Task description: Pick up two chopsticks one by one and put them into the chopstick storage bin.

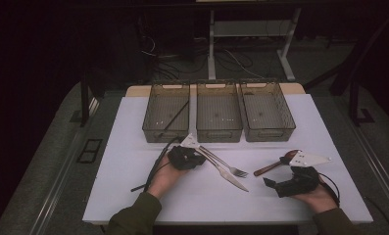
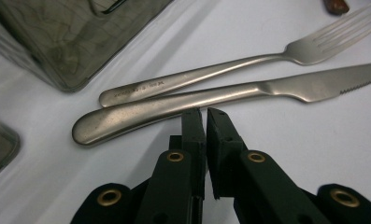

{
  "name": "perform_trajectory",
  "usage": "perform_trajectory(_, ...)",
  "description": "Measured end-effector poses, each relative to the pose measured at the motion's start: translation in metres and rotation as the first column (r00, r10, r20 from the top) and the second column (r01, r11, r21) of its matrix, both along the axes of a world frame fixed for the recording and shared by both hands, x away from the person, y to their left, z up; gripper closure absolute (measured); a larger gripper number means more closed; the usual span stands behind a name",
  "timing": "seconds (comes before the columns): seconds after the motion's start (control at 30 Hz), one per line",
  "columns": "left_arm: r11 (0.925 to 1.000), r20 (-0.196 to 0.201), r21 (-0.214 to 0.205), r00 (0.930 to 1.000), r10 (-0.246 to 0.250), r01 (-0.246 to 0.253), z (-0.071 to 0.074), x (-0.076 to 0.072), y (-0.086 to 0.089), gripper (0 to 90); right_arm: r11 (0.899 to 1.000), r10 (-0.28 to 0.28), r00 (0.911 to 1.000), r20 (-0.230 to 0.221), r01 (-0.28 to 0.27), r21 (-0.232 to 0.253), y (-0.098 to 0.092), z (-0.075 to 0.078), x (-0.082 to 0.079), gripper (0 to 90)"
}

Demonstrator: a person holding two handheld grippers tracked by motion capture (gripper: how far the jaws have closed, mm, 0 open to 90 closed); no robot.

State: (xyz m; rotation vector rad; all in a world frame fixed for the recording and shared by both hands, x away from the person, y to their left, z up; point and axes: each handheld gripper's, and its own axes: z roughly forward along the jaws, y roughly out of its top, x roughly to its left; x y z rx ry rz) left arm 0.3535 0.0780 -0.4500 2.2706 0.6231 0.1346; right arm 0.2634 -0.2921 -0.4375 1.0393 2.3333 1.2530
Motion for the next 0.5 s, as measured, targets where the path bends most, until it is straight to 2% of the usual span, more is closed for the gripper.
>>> perform_trajectory(0.07,1.0,0.005,0.003,1.0,-0.002,0.002,0.001,0.0,0.001,83.1,1.0,-0.002,1.0,0.001,0.002,0.001,0.0,0.0,0.0,0.4)
perform_trajectory(0.17,0.9998,0.005,-0.019,1.0,0.007,-0.007,0.004,-0.001,0.004,76.5,1.0,0.0,1.0,0.002,0.0,0.003,0.0,0.0,0.0,0.4)
perform_trajectory(0.23,0.9977,-0.016,-0.066,0.9998,0.014,-0.015,0.009,-0.004,0.009,73.6,1.0,0.0,1.0,0.001,0.0,0.003,0.0,0.001,0.0,0.4)
perform_trajectory(0.33,0.9957,-0.018,-0.092,0.9998,0.01,-0.011,0.014,-0.007,0.016,67.4,1.0,-0.001,1.0,0.003,0.001,0.005,-0.001,0.001,-0.001,0.4)
perform_trajectory(0.4,0.9937,-0.003,-0.112,1.0,0.005,-0.006,0.021,-0.014,0.029,64.3,1.0,0.0,1.0,0.005,0.0,0.005,-0.001,0.001,-0.001,0.4)
perform_trajectory(0.5,0.9937,0.013,-0.111,0.9999,0.009,-0.008,0.024,-0.018,0.038,59.9,1.0,0.0,1.0,0.005,0.0,0.005,-0.001,0.001,-0.001,0.4)
